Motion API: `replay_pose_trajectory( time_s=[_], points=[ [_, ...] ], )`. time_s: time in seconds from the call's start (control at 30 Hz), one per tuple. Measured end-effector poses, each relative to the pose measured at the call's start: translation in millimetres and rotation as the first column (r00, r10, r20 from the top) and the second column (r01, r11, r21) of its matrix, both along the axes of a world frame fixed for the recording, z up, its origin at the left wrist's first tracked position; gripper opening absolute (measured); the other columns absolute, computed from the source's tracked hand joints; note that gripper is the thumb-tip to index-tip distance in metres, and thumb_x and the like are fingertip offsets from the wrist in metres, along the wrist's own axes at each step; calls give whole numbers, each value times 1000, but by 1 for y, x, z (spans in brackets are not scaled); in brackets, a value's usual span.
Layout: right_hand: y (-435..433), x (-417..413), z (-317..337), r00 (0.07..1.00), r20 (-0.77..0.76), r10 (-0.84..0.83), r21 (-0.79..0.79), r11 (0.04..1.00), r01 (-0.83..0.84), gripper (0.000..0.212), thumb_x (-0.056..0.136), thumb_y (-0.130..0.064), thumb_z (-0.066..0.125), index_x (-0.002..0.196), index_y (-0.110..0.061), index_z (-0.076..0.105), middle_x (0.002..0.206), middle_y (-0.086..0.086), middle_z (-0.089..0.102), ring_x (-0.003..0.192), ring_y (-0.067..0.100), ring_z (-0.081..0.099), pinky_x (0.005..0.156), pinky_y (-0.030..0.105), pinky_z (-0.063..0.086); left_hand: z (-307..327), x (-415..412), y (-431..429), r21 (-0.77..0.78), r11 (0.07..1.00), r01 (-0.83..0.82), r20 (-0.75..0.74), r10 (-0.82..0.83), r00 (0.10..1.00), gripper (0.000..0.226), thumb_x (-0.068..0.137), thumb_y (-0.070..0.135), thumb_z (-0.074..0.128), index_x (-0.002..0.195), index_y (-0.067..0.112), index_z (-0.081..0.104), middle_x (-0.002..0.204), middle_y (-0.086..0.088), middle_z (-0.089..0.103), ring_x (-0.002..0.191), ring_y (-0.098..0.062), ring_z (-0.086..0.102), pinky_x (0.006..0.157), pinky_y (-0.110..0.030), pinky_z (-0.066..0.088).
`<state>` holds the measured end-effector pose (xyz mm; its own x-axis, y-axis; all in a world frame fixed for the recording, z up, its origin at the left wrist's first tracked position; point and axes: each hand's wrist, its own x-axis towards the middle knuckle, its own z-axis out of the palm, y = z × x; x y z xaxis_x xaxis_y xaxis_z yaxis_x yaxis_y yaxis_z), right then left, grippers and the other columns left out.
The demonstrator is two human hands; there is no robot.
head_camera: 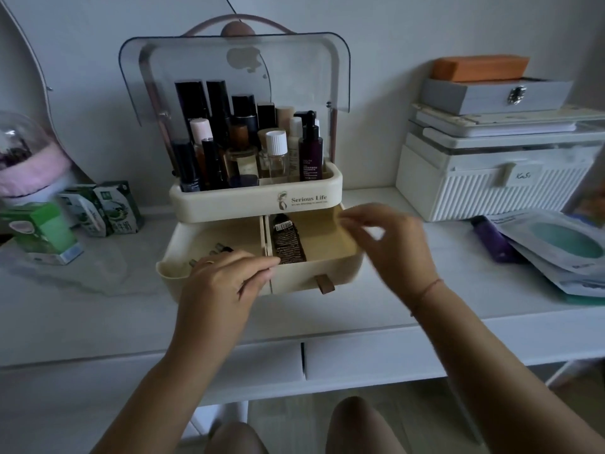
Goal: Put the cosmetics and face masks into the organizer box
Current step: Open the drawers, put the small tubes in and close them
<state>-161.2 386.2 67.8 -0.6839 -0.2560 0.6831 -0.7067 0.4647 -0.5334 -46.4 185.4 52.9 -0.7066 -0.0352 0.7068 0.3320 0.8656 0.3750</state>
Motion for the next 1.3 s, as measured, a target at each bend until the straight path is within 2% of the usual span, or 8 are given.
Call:
replay_pose_trajectory(
  time_s=[0.1,0.2,0.33,0.47,0.7,0.9,1.07,1.3],
  points=[
    [60,-37,-21,931,73,-358,-99,926,364,17,86,-22,64,98,-12,71,98,3,70,93,25,63,83,33,48,-1,-1,0,9,1000,1,9,-1,1000,17,81,15,67,96,12,76,80,5,69,71,-11,63,67,-33,52],
    [118,-68,-45,702,176,-691,183,723,666,34,86,-25,63,113,-5,61,118,19,59,110,39,50,94,45,39,-3,-2,1,8,1000,-27,8,27,1000,17,80,9,71,96,13,76,81,5,69,72,-11,63,67,-32,51],
    [145,-87,-60,551,196,-811,511,564,649,46,86,-30,58,123,-3,51,127,24,52,118,40,45,100,46,31,-5,-4,3,0,999,-34,-3,34,999,18,79,10,70,97,13,75,84,11,66,77,-4,58,70,-22,47],
    [139,-94,-65,529,144,-836,531,517,672,30,93,-25,43,114,-5,53,117,26,57,111,40,50,94,45,34,-5,-4,3,0,999,-37,2,37,999,17,81,12,69,97,14,75,83,12,66,78,-4,57,70,-21,46],
    [122,-62,-55,711,183,-679,280,729,624,23,90,-23,57,110,-14,65,87,18,67,80,36,59,64,34,42,-4,-5,1,28,999,-24,14,24,1000,18,81,21,64,94,16,75,82,8,70,72,-9,63,68,-33,52],
    [66,5,-2,938,-168,-302,-122,951,285,18,81,-23,69,95,-10,70,84,-1,61,70,6,53,64,13,44,-5,-5,1,-2,1000,-17,7,17,1000,16,83,17,66,96,15,75,81,7,69,71,-14,63,68,-39,53],
    [14,25,21,976,-217,-9,45,999,20,21,85,-21,66,103,-11,72,94,1,65,78,9,59,73,16,50,-4,-4,1,-12,1000,-17,-1,17,1000,16,80,9,71,95,13,75,81,6,69,70,-13,63,68,-37,52],
    [-15,3,15,998,-55,-36,291,955,50,20,86,-30,63,102,-22,74,96,2,68,84,22,59,69,34,48,-4,-4,1,-16,999,-31,-12,31,999,15,83,15,66,95,15,75,79,6,68,68,-16,60,67,-36,50]
  ],
)
